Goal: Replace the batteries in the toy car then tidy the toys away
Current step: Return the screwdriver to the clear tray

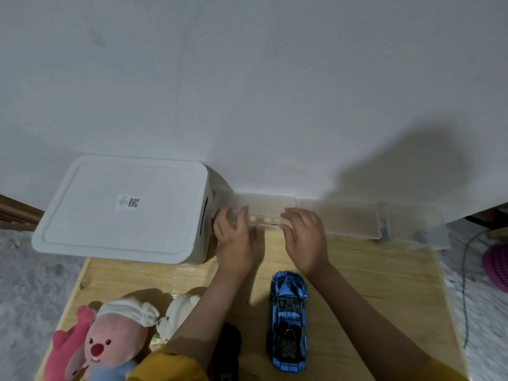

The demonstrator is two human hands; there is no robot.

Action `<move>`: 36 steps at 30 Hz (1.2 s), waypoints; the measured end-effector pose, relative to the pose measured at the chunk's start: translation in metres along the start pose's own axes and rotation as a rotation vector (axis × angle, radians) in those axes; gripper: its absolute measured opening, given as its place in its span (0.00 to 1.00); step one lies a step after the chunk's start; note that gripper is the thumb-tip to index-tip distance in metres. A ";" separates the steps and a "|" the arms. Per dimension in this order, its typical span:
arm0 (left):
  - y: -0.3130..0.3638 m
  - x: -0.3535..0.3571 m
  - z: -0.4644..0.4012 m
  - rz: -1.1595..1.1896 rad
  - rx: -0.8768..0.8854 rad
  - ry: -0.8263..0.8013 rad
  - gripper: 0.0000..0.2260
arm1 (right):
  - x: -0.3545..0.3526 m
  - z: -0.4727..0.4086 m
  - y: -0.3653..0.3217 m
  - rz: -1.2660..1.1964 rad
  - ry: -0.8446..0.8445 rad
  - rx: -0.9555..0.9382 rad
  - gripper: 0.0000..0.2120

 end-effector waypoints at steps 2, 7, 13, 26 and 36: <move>-0.001 0.002 0.003 0.019 -0.028 -0.037 0.20 | 0.004 0.005 0.002 0.009 -0.023 0.002 0.09; -0.004 0.007 0.004 -0.005 -0.045 -0.096 0.21 | 0.011 0.009 0.005 0.043 -0.044 -0.019 0.09; -0.002 0.004 0.010 -0.138 -0.012 -0.188 0.30 | 0.015 0.010 0.001 0.118 -0.167 -0.007 0.20; 0.039 -0.060 0.034 0.067 -0.001 -0.250 0.35 | -0.037 0.015 -0.036 -0.119 -0.429 0.070 0.23; -0.049 -0.197 0.032 0.148 -0.093 0.259 0.24 | -0.045 -0.004 -0.176 -0.350 -0.229 0.054 0.22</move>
Point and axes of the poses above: each hand's wrist, its own z-axis away from the middle knuckle, its own x-axis out of the palm, y = z × x, the point moved 3 cm from there along -z, towards the middle knuckle, and after that the axes turned 1 degree about x, right-handed, at the moved point
